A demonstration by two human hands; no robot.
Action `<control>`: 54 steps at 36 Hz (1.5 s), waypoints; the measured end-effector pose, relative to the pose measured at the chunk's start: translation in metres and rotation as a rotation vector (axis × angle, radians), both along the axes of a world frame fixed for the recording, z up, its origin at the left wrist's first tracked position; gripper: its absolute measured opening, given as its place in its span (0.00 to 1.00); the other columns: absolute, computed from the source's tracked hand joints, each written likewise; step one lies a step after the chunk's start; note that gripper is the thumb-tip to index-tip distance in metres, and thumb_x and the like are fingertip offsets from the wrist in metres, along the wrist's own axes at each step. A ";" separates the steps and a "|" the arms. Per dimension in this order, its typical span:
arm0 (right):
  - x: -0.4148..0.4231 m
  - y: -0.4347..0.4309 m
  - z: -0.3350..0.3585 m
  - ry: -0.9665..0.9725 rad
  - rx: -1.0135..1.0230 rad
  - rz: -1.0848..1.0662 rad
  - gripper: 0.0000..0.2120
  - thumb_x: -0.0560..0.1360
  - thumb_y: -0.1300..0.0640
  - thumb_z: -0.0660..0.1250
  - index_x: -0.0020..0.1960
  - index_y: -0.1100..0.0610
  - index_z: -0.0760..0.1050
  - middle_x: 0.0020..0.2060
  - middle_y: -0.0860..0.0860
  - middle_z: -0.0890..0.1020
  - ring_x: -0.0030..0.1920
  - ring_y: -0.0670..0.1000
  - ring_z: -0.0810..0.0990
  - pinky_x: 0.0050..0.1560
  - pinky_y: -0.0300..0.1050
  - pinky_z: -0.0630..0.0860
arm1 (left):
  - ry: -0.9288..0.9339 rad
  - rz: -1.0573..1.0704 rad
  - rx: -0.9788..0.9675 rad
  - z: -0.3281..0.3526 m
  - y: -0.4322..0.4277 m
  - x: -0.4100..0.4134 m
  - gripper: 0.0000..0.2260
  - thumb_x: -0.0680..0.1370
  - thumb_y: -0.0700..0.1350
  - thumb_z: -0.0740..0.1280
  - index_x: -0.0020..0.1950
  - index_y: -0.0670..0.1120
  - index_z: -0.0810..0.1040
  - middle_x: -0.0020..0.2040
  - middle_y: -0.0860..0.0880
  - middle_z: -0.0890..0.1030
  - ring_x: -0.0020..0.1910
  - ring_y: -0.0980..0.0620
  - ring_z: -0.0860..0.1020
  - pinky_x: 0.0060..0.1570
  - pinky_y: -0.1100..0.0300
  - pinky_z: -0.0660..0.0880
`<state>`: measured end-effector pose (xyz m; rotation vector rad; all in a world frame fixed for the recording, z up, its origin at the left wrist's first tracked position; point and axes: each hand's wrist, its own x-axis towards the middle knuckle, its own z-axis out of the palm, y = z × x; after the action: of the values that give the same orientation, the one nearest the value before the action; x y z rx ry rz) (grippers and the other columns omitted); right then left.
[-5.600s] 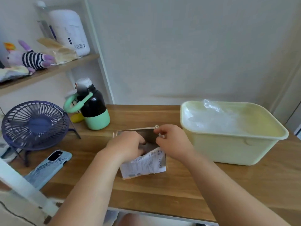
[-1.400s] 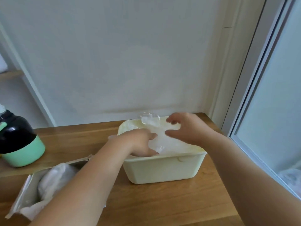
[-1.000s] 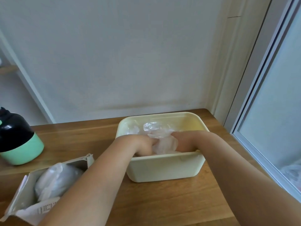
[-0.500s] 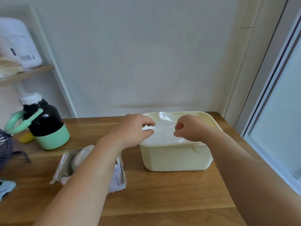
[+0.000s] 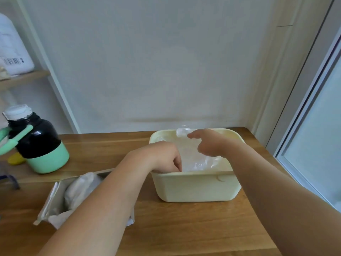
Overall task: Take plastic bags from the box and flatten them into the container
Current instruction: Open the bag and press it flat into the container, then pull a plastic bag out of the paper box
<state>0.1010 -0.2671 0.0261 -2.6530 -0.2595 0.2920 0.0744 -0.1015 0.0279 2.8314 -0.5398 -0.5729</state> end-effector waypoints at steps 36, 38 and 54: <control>-0.100 0.132 -0.013 -0.262 0.464 0.059 0.13 0.76 0.61 0.61 0.59 0.54 0.77 0.45 0.44 0.77 0.49 0.46 0.76 0.46 0.35 0.70 | -0.258 0.430 -0.163 -0.010 0.144 -0.107 0.14 0.77 0.46 0.67 0.63 0.56 0.77 0.57 0.56 0.78 0.57 0.56 0.77 0.55 0.58 0.74; -0.101 0.145 -0.024 -0.206 0.388 0.092 0.14 0.75 0.60 0.63 0.60 0.53 0.77 0.48 0.45 0.77 0.50 0.47 0.77 0.46 0.37 0.71 | -0.249 0.424 -0.101 -0.015 0.144 -0.108 0.17 0.77 0.47 0.67 0.66 0.55 0.76 0.61 0.54 0.78 0.56 0.54 0.76 0.52 0.59 0.73; -0.098 0.149 -0.053 -0.208 0.354 0.130 0.19 0.75 0.63 0.63 0.64 0.54 0.76 0.49 0.47 0.76 0.47 0.44 0.73 0.42 0.30 0.66 | -0.385 0.405 0.341 -0.041 0.136 -0.090 0.10 0.79 0.42 0.64 0.51 0.53 0.83 0.44 0.51 0.79 0.40 0.51 0.75 0.34 0.59 0.68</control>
<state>0.0031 -0.1177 -0.0268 -2.3181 -0.5023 0.0060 -0.0158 0.0341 -0.0129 3.2614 0.1012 -0.0424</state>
